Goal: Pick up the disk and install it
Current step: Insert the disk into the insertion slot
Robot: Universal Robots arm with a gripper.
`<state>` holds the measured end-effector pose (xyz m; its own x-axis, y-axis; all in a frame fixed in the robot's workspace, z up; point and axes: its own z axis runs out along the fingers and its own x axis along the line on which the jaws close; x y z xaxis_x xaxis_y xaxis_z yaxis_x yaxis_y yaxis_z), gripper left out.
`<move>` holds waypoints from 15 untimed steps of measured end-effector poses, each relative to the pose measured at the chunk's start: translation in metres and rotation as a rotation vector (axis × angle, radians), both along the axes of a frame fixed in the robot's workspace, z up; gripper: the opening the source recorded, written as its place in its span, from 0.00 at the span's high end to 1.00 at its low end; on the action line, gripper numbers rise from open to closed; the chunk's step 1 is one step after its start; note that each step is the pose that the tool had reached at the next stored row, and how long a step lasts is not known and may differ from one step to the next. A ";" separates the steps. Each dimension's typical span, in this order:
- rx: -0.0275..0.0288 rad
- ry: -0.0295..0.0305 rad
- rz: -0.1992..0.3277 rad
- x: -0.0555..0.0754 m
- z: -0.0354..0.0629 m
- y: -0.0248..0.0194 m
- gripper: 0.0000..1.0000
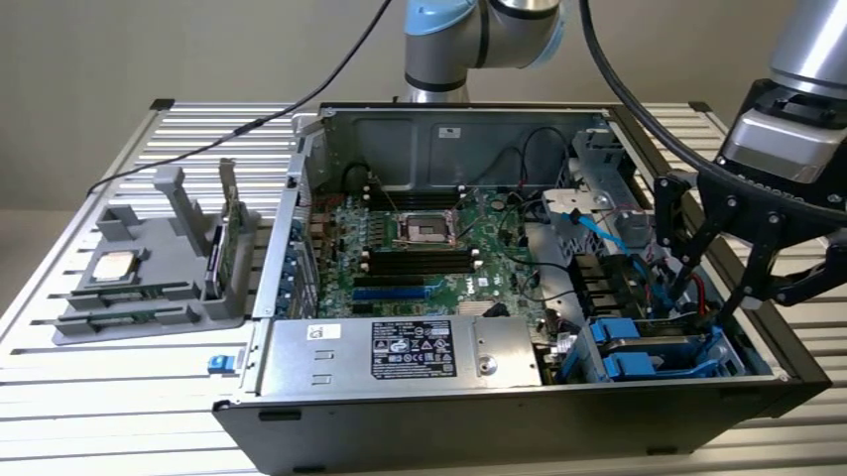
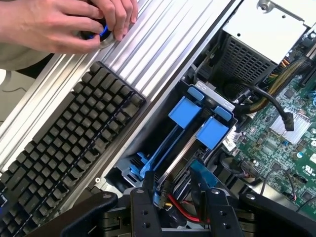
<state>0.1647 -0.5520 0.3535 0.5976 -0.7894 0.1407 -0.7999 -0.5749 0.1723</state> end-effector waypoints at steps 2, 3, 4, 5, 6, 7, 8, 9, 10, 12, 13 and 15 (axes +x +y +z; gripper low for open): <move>0.0051 0.0000 -0.010 0.000 -0.0005 -0.0005 0.57; 0.0061 0.0000 -0.014 0.000 -0.0005 -0.0009 0.57; 0.0070 0.0000 -0.018 0.000 -0.0006 -0.0014 0.57; 0.0075 0.0000 -0.021 0.001 -0.0006 -0.0019 0.57; 0.0079 0.0000 -0.023 0.001 -0.0006 -0.0026 0.57; 0.0084 0.0000 -0.026 0.001 -0.0007 -0.0031 0.57; 0.0091 0.0000 -0.029 0.001 -0.0007 -0.0037 0.57; 0.0102 0.0000 -0.032 0.002 -0.0008 -0.0043 0.57; 0.0113 0.0000 -0.035 0.002 -0.0010 -0.0048 0.57; 0.0138 0.0000 -0.042 0.002 -0.0012 -0.0059 0.57; 0.0154 0.0000 -0.046 0.002 -0.0014 -0.0065 0.57; 0.0192 0.0000 -0.052 0.003 -0.0018 -0.0074 0.57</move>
